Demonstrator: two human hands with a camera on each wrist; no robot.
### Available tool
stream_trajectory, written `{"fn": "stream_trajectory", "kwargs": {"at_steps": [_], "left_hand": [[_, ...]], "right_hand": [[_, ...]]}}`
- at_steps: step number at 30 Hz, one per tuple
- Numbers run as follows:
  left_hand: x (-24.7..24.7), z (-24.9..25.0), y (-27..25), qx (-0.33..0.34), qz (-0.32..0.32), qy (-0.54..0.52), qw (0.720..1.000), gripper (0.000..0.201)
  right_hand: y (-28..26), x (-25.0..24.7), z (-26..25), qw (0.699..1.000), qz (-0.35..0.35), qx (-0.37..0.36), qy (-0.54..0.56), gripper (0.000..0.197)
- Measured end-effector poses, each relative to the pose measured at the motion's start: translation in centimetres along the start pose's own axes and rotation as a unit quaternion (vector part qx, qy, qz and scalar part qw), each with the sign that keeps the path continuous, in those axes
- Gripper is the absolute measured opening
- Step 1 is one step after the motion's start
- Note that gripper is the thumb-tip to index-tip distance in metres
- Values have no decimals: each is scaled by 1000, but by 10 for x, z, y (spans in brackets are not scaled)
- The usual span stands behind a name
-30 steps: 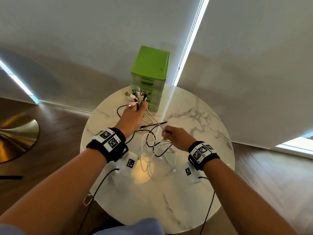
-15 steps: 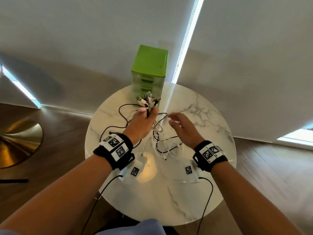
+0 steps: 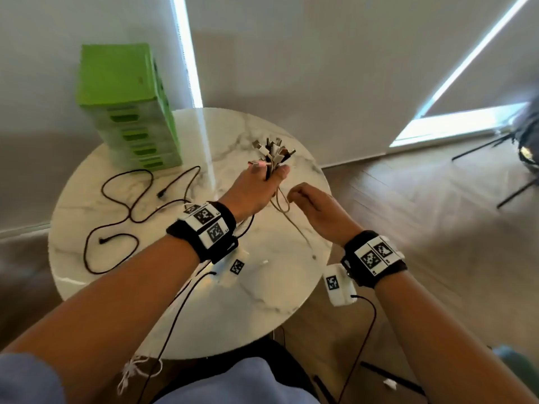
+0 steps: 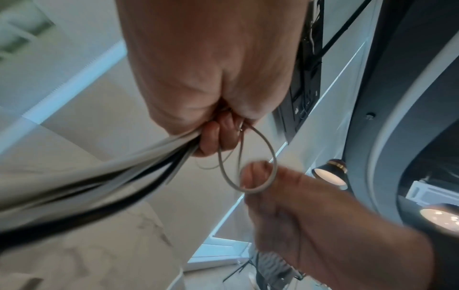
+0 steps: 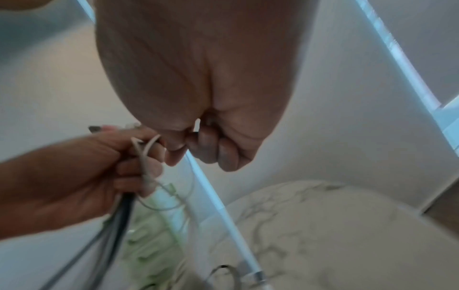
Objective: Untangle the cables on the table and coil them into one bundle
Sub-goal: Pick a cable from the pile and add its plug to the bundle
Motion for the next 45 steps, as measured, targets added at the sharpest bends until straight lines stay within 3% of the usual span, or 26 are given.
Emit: {"fn": "stream_trajectory", "kwargs": {"at_steps": [2, 5, 7, 10, 15, 20, 22, 24, 27, 29, 31, 33, 35, 38, 41, 45], "left_hand": [[18, 11, 10, 8, -27, -2, 1000, 49], [45, 22, 20, 27, -59, -3, 998, 52], [73, 24, 23, 39, -92, 1, 995, 38], [107, 23, 21, 43, -124, -22, 991, 28], [140, 21, 22, 43, -161, -7, 986, 41], [140, 22, 35, 26, -128, -24, 991, 46], [134, 22, 40, 22, -130, -53, 990, 45], [129, 24, 42, 21, -145, -85, 986, 44], [127, 26, 42, 26, -168, -54, 984, 38], [130, 23, 40, 26, -185, -32, 982, 33], [136, 17, 38, 24, -205, -15, 978, 32], [142, 12, 34, 15, -217, -8, 976, 33], [146, 14, 29, 11, -229, -4, 973, 35], [147, 21, 23, 11, -244, -17, 970, 33], [142, 21, 25, 14, -231, -41, 972, 32], [133, 13, 34, -10, -167, -95, 981, 42]], "right_hand": [[-15, -11, 32, 999, 25, 27, -28, 16], [-39, -17, 57, 997, 33, 56, 43, 15], [-50, -17, 60, 992, 38, 59, 101, 25], [-58, -17, 62, 991, 83, 56, 93, 36], [-80, -15, 89, 991, 87, 96, 24, 15], [-102, -37, 121, 978, 136, 156, -7, 8], [-112, -32, 152, 975, 93, 200, -37, 13], [-127, -17, 182, 966, 5, 251, -70, 19], [-148, 11, 207, 941, -118, 306, -87, 11], [-148, 15, 208, 938, -94, 325, -81, 46], [-134, 4, 191, 947, 20, 321, -25, 88], [-114, -15, 161, 958, 127, 256, -22, 107], [-95, -27, 135, 966, 178, 180, -45, 112], [-73, -30, 111, 978, 183, 99, 9, 100], [-70, -33, 105, 978, 178, 75, 76, 71], [-76, -40, 107, 983, 160, 88, -9, 34]]}}
Point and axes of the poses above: each hand's wrist, its own y-axis towards the middle knuckle, its own x-axis out of the palm, z = x × y, the point moved 4 cm from there along y, towards the middle knuckle, and after that the axes turned 12 degrees about -y, right-handed, at the moved point
